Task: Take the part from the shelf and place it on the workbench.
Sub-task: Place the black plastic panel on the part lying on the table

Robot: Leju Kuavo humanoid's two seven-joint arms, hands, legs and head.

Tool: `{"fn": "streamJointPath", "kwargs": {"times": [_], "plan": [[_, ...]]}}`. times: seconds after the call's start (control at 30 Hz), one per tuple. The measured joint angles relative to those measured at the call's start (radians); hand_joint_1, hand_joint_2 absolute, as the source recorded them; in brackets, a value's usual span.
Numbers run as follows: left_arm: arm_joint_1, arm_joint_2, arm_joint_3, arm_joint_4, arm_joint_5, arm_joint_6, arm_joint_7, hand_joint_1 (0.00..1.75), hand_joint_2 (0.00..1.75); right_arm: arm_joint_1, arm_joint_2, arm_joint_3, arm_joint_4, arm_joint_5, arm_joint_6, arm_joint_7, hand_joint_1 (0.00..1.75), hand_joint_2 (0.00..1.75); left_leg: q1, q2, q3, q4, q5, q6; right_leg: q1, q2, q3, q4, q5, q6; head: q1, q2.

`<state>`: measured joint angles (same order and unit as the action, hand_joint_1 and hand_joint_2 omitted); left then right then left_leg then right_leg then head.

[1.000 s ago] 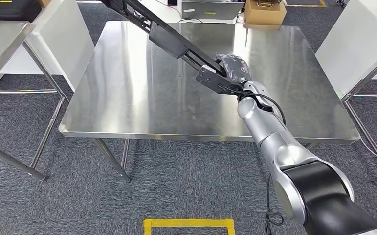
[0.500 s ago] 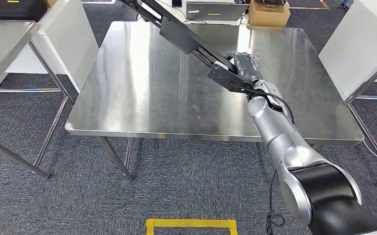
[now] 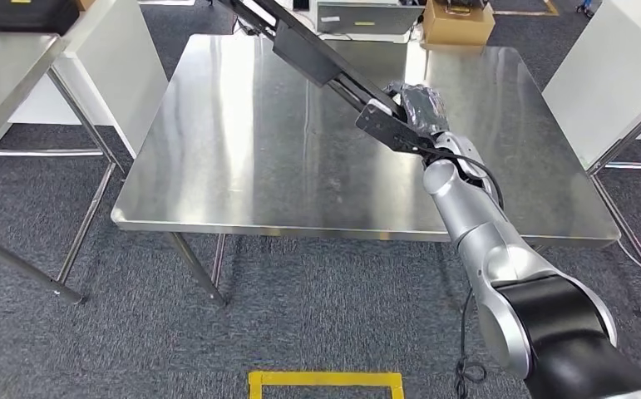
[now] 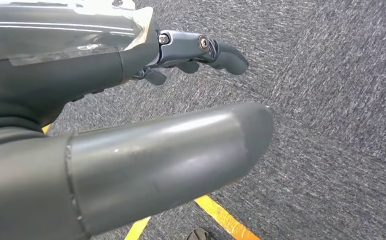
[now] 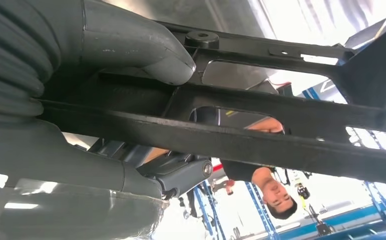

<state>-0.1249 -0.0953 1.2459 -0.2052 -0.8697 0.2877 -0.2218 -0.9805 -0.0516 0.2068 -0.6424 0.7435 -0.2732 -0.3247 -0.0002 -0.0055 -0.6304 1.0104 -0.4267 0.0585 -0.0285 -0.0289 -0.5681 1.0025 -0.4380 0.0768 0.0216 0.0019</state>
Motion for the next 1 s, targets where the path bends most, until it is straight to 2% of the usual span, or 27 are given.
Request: {"fn": "streamJointPath", "kwargs": {"times": [0.07, 0.13, 0.17, 0.2, 0.23, 0.27, 0.3, 0.33, 0.37, 0.4, 0.47, 0.53, 0.57, 0.6, 0.63, 0.67, 0.7, 0.73, 0.77, 0.8, 0.83, 0.87, 0.9, 0.93, 0.97, 1.0], "plan": [[0.0, -0.002, 0.0, 0.0, -0.001, 0.001, -0.001, 0.0, 0.0, -0.004, -0.003, -0.002, 0.0, -0.001, -0.001, -0.001, 1.75, 1.75, 0.005, -0.002, 0.016, -0.008, 0.004, 0.008, -0.001, 0.008, -0.026, 0.051, -0.028, -0.004, 0.001, 0.0], [-0.002, -0.003, 0.0, 0.0, -0.002, 0.002, -0.001, 0.0, 0.0, -0.006, -0.007, -0.004, 0.0, -0.003, -0.002, -0.002, 1.75, 1.75, 0.007, -0.005, 0.022, -0.01, 0.003, 0.01, -0.001, 0.019, -0.096, 0.177, -0.083, -0.013, 0.003, 0.0], [-0.002, -0.004, 0.0, 0.0, -0.002, 0.002, -0.001, 0.0, 0.0, -0.005, -0.01, -0.005, 0.0, -0.004, -0.002, -0.003, 1.75, 1.75, 0.007, -0.008, 0.023, -0.009, 0.001, 0.009, -0.001, 0.022, -0.135, 0.243, -0.105, -0.013, 0.003, 0.0], [-0.002, -0.005, 0.0, 0.0, -0.002, 0.002, -0.001, 0.0, 0.0, -0.003, -0.013, -0.005, 0.0, -0.004, -0.002, -0.003, 1.75, 1.75, 0.007, -0.012, 0.025, -0.009, -0.002, 0.008, -0.001, 0.024, -0.161, 0.283, -0.116, -0.01, 0.004, 0.0], [-0.002, -0.006, 0.0, 0.0, -0.003, 0.002, -0.001, 0.0, 0.0, 0.0, -0.016, -0.006, 0.001, -0.004, -0.002, -0.004, 1.75, 1.75, 0.008, -0.016, 0.029, -0.008, -0.006, 0.004, -0.001, 0.025, -0.167, 0.283, -0.109, -0.002, 0.004, 0.0], [-0.001, -0.008, 0.0, 0.0, -0.003, 0.002, -0.001, 0.0, 0.0, 0.002, -0.017, -0.006, 0.001, -0.004, -0.002, -0.003, 1.75, 1.75, 0.01, -0.019, 0.035, -0.008, -0.011, 0.0, -0.002, 0.026, -0.152, 0.239, -0.084, 0.007, 0.004, 0.0], [0.0, -0.009, 0.0, 0.0, -0.004, 0.002, -0.001, 0.0, 0.0, 0.003, -0.019, -0.006, 0.001, -0.004, -0.002, -0.003, 1.75, 1.75, 0.011, -0.021, 0.042, -0.007, -0.018, -0.006, -0.004, 0.026, -0.12, 0.165, -0.047, 0.017, 0.004, 0.0], [0.0, -0.009, 0.0, 0.0, -0.006, 0.002, -0.001, 0.0, 0.0, 0.003, -0.02, -0.006, 0.001, -0.004, -0.003, -0.003, 1.75, 1.75, 0.012, -0.023, 0.048, -0.005, -0.025, -0.013, -0.004, 0.026, -0.09, 0.093, -0.017, 0.021, 0.004, 0.0], [0.0, -0.009, 0.0, 0.0, -0.007, 0.002, -0.002, 0.0, 0.0, 0.002, -0.021, -0.006, 0.001, -0.005, -0.003, -0.004, 1.75, 1.75, 0.012, -0.024, 0.053, -0.004, -0.033, -0.021, -0.001, 0.026, -0.067, 0.036, -0.003, 0.013, 0.004, 0.0], [-0.001, -0.008, 0.0, 0.0, -0.008, 0.002, -0.002, 0.0, 0.0, 0.002, -0.022, -0.007, 0.001, -0.005, -0.003, -0.004, 1.75, 1.75, 0.011, -0.025, 0.055, -0.005, -0.04, -0.028, 0.003, 0.026, -0.051, 0.005, 0.003, 0.0, 0.004, 0.0], [0.0, -0.007, 0.0, 0.0, -0.009, 0.002, -0.003, 0.0, 0.0, 0.004, -0.024, -0.007, 0.001, -0.005, -0.004, -0.004, 1.75, 1.75, 0.011, -0.026, 0.059, -0.003, -0.047, -0.04, 0.007, 0.027, -0.04, -0.002, -0.006, -0.033, 0.002, 0.0], [0.0, -0.007, 0.0, 0.0, -0.01, 0.002, -0.005, 0.0, 0.0, 0.006, -0.027, -0.008, 0.001, -0.004, -0.005, -0.003, 1.75, 1.75, 0.014, -0.018, 0.045, 0.035, -0.041, -0.048, 0.001, 0.029, -0.019, -0.003, -0.009, -0.051, 0.0, 0.0], [0.0, -0.007, 0.0, 0.0, -0.011, 0.002, -0.005, 0.0, 0.0, 0.005, -0.029, -0.009, 0.0, -0.004, -0.005, -0.003, 1.75, 1.75, 0.015, -0.012, 0.019, 0.08, -0.034, -0.052, 0.0, 0.029, -0.007, -0.003, -0.016, -0.06, -0.001, 0.0], [0.0, -0.007, 0.0, 0.0, -0.012, 0.002, -0.006, 0.0, 0.0, 0.004, -0.03, -0.009, 0.0, -0.005, -0.005, -0.003, 1.75, 1.75, 0.015, -0.005, -0.024, 0.142, -0.032, -0.056, 0.0, 0.029, 0.005, -0.004, -0.025, -0.066, -0.001, 0.0], [0.0, -0.007, 0.0, 0.0, -0.013, 0.003, -0.006, 0.0, 0.0, 0.003, -0.03, -0.009, 0.0, -0.005, -0.005, -0.003, 1.75, 1.75, 0.015, -0.001, -0.072, 0.207, -0.043, -0.06, 0.001, 0.029, 0.018, -0.005, -0.036, -0.071, -0.002, 0.0], [0.0, -0.007, 0.0, 0.0, -0.013, 0.003, -0.006, 0.0, 0.0, 0.004, -0.03, -0.009, 0.0, -0.006, -0.005, -0.003, 1.75, 1.75, 0.015, 0.001, -0.12, 0.259, -0.069, -0.062, 0.003, 0.029, 0.031, -0.005, -0.048, -0.073, -0.002, 0.0], [0.001, -0.007, 0.0, 0.0, -0.014, 0.002, -0.007, 0.0, 0.0, 0.007, -0.031, -0.009, 0.0, -0.005, -0.005, -0.004, 1.75, 1.75, 0.014, 0.002, -0.16, 0.289, -0.102, -0.062, 0.005, 0.03, 0.046, -0.006, -0.061, -0.074, -0.002, 0.0], [0.003, -0.007, 0.0, 0.0, -0.016, 0.002, -0.007, 0.0, 0.0, 0.01, -0.032, -0.009, 0.0, -0.005, -0.004, -0.003, 1.75, 1.75, 0.012, 0.002, -0.185, 0.289, -0.129, -0.059, 0.008, 0.031, 0.065, -0.006, -0.076, -0.075, -0.003, 0.0], [0.004, -0.007, 0.0, 0.0, -0.016, 0.002, -0.007, 0.0, 0.0, 0.013, -0.032, -0.009, 0.0, -0.005, -0.004, -0.004, 1.75, 1.75, 0.01, 0.002, -0.196, 0.262, -0.138, -0.053, 0.011, 0.031, 0.085, -0.006, -0.092, -0.075, -0.003, 0.0], [0.005, -0.007, 0.0, 0.0, -0.017, 0.002, -0.007, 0.0, 0.0, 0.015, -0.033, -0.009, 0.0, -0.006, -0.004, -0.005, 1.75, 1.75, 0.006, 0.002, -0.196, 0.212, -0.119, -0.042, 0.015, 0.031, 0.106, -0.007, -0.109, -0.076, -0.003, 0.0], [0.007, -0.005, 0.0, 0.0, -0.017, 0.002, -0.008, 0.0, 0.0, 0.016, -0.034, -0.009, 0.001, -0.006, -0.003, -0.007, 1.75, 1.75, -0.001, 0.002, -0.187, 0.144, -0.056, -0.027, 0.016, 0.031, 0.124, -0.009, -0.126, -0.076, -0.002, 0.0], [0.009, -0.003, 0.0, 0.0, -0.017, 0.002, -0.008, 0.0, 0.0, 0.016, -0.033, -0.009, 0.003, -0.008, -0.002, -0.01, 1.75, 1.75, -0.01, -0.003, -0.176, 0.082, 0.02, -0.013, 0.021, 0.034, 0.141, -0.012, -0.144, -0.074, -0.003, 0.0], [0.011, -0.001, 0.0, 0.0, -0.018, 0.002, -0.008, 0.0, 0.0, 0.017, -0.033, -0.009, 0.004, -0.009, -0.001, -0.013, 1.75, 1.75, -0.017, -0.009, -0.163, 0.038, 0.084, -0.003, 0.025, 0.035, 0.158, -0.019, -0.161, -0.072, -0.002, 0.0], [0.013, 0.001, 0.0, 0.0, -0.018, 0.002, -0.008, 0.0, 0.0, 0.017, -0.034, -0.009, 0.004, -0.01, 0.0, -0.015, 1.75, 1.75, -0.023, -0.015, -0.15, 0.01, 0.127, 0.003, 0.029, 0.038, 0.179, -0.026, -0.171, -0.068, -0.002, 0.0], [0.013, 0.001, 0.0, 0.0, -0.018, 0.002, -0.009, 0.0, 0.0, 0.014, -0.034, -0.009, 0.004, -0.011, 0.001, -0.017, 1.75, 1.75, -0.025, -0.02, -0.135, 0.003, 0.128, 0.006, 0.034, 0.041, 0.194, -0.025, -0.17, -0.059, -0.001, 0.0], [0.012, 0.0, 0.0, 0.0, -0.018, 0.002, -0.009, 0.0, 0.0, 0.011, -0.035, -0.009, 0.003, -0.01, 0.002, -0.018, 1.75, 1.75, -0.024, -0.021, -0.116, 0.0, 0.115, 0.008, 0.037, 0.042, 0.198, -0.009, -0.158, -0.048, -0.001, 0.0]]}}
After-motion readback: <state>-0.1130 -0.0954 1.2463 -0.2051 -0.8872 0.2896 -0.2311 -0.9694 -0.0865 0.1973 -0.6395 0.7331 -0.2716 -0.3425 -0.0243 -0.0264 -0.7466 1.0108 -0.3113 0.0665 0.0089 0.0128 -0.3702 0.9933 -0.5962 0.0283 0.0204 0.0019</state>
